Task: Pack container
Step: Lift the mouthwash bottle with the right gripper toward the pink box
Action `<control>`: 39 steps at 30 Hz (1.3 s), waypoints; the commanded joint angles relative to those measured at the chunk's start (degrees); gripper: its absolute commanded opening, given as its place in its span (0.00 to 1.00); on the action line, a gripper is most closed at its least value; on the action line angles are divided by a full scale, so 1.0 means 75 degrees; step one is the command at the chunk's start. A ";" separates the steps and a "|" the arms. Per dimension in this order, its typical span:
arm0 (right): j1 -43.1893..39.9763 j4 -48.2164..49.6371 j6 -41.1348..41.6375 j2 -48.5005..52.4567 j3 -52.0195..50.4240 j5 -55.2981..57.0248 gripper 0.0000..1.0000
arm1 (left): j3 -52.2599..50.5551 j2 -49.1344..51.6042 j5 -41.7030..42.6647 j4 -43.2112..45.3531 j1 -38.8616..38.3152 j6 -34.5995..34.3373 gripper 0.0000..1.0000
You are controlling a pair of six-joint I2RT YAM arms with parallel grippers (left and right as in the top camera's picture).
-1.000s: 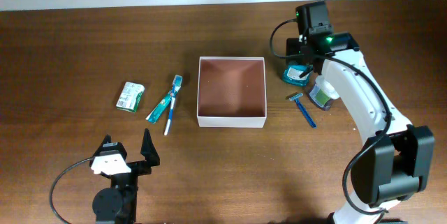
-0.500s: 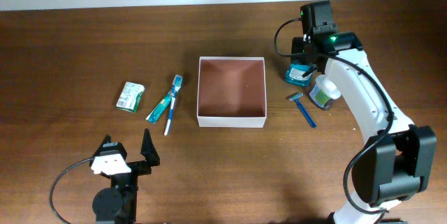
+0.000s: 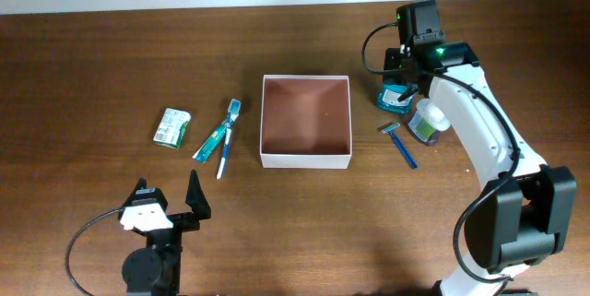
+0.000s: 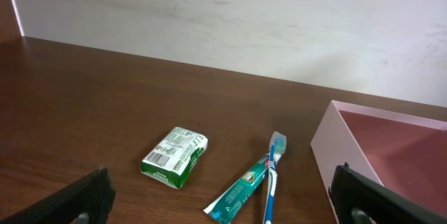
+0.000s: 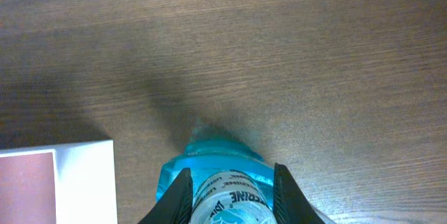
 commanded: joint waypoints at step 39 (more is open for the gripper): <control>0.2696 -0.2349 0.0670 0.0032 0.4325 0.0111 0.12 | -0.0055 -0.0058 0.0082 0.0020 0.0023 0.0149 0.99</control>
